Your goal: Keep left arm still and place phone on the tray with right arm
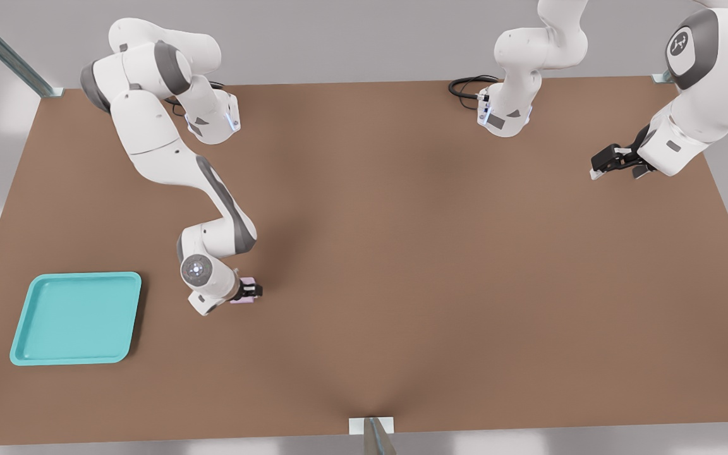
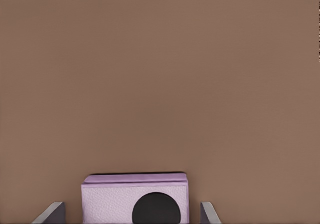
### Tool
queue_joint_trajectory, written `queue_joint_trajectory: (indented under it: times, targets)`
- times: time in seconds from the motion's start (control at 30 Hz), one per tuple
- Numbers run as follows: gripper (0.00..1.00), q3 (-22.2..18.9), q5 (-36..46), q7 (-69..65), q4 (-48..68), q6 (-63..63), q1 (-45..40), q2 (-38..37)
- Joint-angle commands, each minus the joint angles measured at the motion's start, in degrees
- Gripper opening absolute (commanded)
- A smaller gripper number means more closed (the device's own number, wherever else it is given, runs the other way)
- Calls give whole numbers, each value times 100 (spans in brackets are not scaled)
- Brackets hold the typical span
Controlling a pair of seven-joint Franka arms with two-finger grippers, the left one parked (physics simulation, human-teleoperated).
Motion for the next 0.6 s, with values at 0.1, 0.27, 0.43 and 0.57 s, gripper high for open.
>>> queue_joint_trajectory:
  times: [0.1,0.27,0.43,0.57]
  targets:
    - [100,0,-114,761,2,359,-43,68]
    - [87,0,-123,752,2,359,-25,85]
    - [88,0,-123,752,2,359,1,112]
    - [81,0,-123,743,2,350,-8,112]
